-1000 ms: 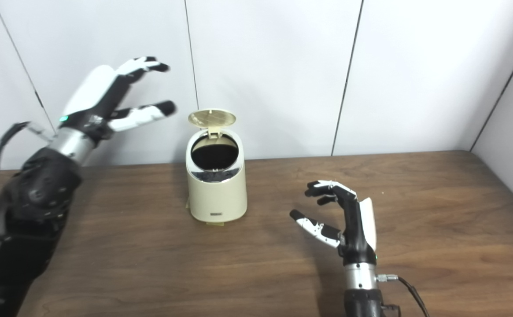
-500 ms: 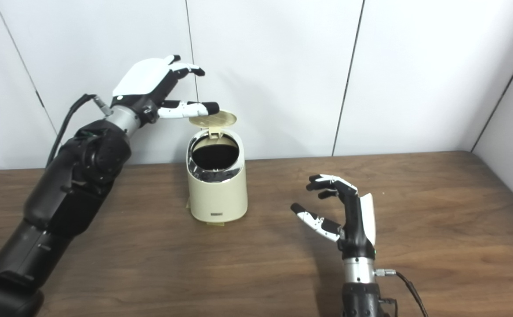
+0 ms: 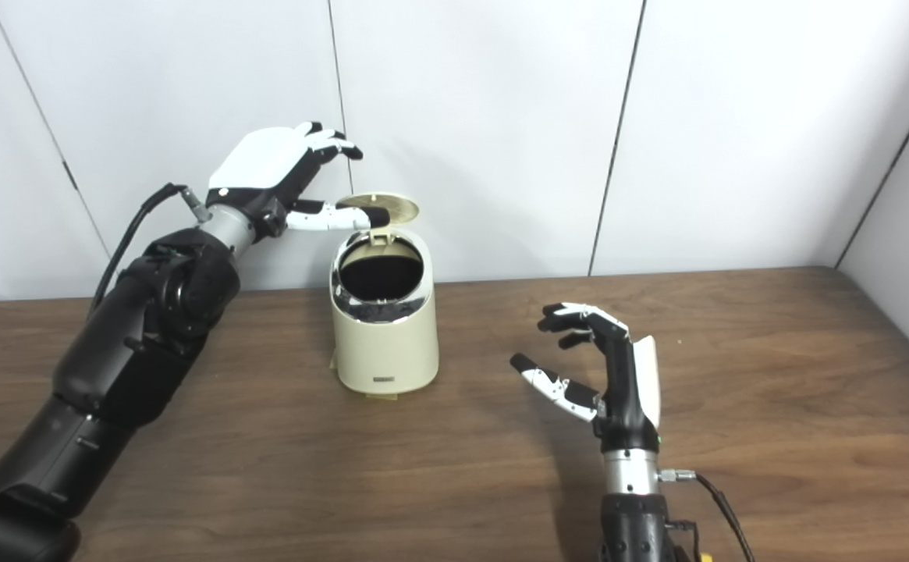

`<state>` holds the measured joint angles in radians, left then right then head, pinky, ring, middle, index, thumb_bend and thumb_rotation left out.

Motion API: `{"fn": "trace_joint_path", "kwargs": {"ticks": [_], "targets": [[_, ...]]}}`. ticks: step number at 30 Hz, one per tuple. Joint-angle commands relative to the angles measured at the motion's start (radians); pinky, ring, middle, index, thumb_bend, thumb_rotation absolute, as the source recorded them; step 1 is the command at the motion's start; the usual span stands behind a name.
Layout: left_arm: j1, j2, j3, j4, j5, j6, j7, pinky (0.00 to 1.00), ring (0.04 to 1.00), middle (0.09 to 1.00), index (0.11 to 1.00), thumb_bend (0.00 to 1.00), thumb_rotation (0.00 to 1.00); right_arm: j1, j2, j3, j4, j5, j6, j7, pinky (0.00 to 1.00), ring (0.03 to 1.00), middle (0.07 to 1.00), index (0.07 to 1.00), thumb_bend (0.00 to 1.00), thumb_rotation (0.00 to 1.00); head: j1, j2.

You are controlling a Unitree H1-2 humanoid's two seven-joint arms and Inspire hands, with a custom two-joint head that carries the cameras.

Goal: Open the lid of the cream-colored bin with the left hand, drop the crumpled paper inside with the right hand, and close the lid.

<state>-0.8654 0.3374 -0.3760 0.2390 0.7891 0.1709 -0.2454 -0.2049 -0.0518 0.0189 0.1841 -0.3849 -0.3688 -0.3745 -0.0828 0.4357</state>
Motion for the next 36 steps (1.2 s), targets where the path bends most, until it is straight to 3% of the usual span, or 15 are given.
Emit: {"fn": "trace_joint_path", "kwargs": {"ticks": [1, 14, 22, 36], "targets": [[-0.038, 0.022, 0.002, -0.017, 0.024, -0.019, 0.023, 1.00, 1.000, 0.915, 0.870, 1.00, 0.98, 0.045, 0.023, 0.019, 0.057, -0.016, -0.035, -0.012, 0.46, 0.581, 0.635, 0.495, 0.49, 0.15, 0.000, 0.000], [0.033, 0.033, 0.005, -0.097, 0.028, -0.030, -0.001, 1.00, 1.000, 0.894, 0.876, 1.00, 0.96, 0.046, 0.030, 0.021, 0.059, -0.005, -0.023, -0.009, 0.45, 0.572, 0.629, 0.496, 0.49, 0.15, 0.001, 0.005], [0.096, 0.042, 0.012, -0.180, 0.007, -0.078, -0.020, 1.00, 0.994, 0.865, 0.877, 1.00, 0.96, 0.042, 0.030, 0.022, 0.067, -0.014, -0.019, -0.015, 0.45, 0.568, 0.624, 0.495, 0.49, 0.15, 0.000, 0.008], [0.118, 0.061, 0.006, -0.191, 0.057, -0.115, -0.017, 1.00, 0.984, 0.856, 0.871, 1.00, 0.97, 0.040, 0.033, 0.028, 0.062, -0.034, 0.002, -0.017, 0.44, 0.558, 0.618, 0.496, 0.49, 0.15, -0.007, 0.010]]}}
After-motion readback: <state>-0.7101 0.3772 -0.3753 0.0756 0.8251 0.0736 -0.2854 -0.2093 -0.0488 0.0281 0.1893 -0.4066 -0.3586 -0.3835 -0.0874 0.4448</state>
